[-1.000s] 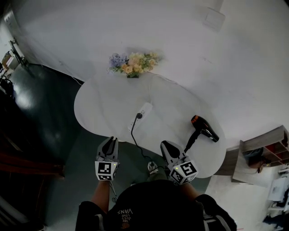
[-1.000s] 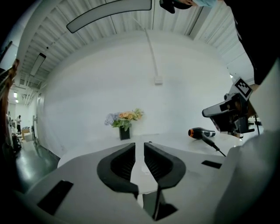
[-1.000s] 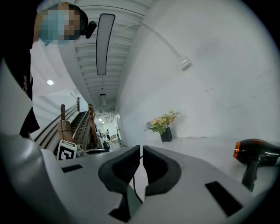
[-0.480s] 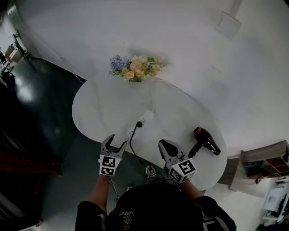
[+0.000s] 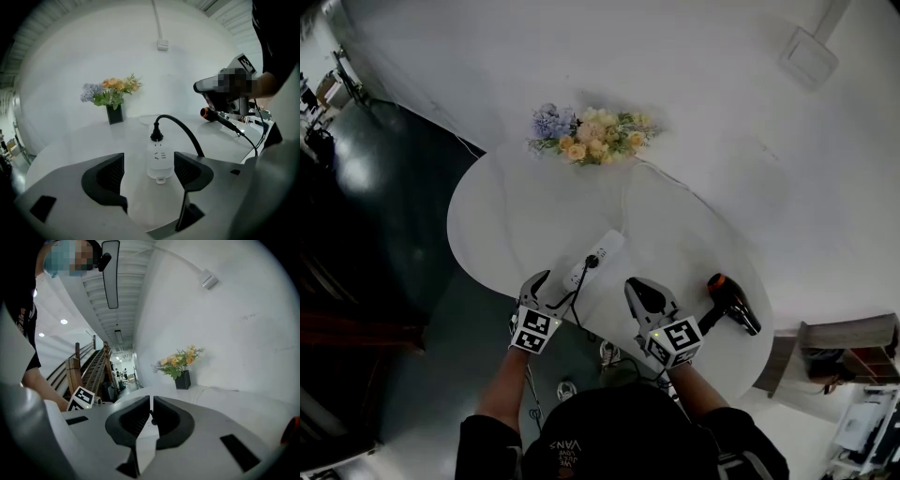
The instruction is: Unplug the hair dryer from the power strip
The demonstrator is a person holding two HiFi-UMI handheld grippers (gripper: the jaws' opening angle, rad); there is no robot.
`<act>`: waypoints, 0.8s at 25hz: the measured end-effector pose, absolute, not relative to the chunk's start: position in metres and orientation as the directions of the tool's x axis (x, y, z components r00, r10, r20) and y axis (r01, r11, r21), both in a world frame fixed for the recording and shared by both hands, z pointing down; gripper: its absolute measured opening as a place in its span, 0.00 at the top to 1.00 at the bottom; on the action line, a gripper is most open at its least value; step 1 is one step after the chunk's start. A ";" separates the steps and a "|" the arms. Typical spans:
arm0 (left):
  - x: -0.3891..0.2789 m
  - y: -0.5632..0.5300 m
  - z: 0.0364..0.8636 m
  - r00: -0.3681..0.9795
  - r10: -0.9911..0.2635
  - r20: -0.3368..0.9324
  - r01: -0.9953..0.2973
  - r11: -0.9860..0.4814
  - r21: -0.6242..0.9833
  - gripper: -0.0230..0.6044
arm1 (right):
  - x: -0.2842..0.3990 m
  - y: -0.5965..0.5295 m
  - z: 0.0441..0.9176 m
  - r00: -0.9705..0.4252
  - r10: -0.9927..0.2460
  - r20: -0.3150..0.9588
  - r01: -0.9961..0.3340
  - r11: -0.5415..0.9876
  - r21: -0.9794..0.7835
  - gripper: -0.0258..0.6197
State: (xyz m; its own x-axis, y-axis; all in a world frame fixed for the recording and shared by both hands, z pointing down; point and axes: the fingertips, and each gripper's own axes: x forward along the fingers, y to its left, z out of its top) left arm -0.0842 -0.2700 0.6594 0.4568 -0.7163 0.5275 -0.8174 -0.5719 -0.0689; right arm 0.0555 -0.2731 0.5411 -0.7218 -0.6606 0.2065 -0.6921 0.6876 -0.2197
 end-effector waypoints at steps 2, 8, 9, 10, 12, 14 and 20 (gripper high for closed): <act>-0.080 -0.273 0.666 0.467 -0.696 0.545 -0.803 -0.593 -0.068 0.43 | 0.051 -0.280 0.548 -0.728 -0.647 0.226 -0.685 0.695 -0.218 0.89; -0.067 -0.279 0.678 0.488 -0.641 0.593 -0.740 -0.664 -0.109 0.43 | 0.036 -0.296 0.570 -0.741 -0.609 0.283 -0.664 0.727 -0.176 0.89; -0.066 -0.281 0.679 0.490 -0.635 0.597 -0.733 -0.671 -0.112 0.42 | 0.034 -0.298 0.573 -0.743 -0.604 0.289 -0.661 0.731 -0.169 0.89; -0.065 -0.281 0.680 0.491 -0.629 0.602 -0.726 -0.678 -0.116 0.42 | 0.032 -0.300 0.576 -0.744 -0.600 0.295 -0.658 0.736 -0.163 0.89; -0.063 -0.283 0.684 0.491 -0.616 0.616 -0.712 -0.691 -0.123 0.42 | 0.028 -0.303 0.581 -0.746 -0.592 0.305 -0.652 0.743 -0.152 0.89; -0.061 -0.284 0.687 0.490 -0.604 0.629 -0.698 -0.704 -0.132 0.42 | 0.023 -0.306 0.588 -0.745 -0.585 0.319 -0.648 0.749 -0.139 0.89; -0.056 -0.287 0.695 0.485 -0.586 0.649 -0.673 -0.724 -0.152 0.43 | 0.003 -0.316 0.610 -0.756 -0.539 0.372 -0.609 0.786 -0.100 0.71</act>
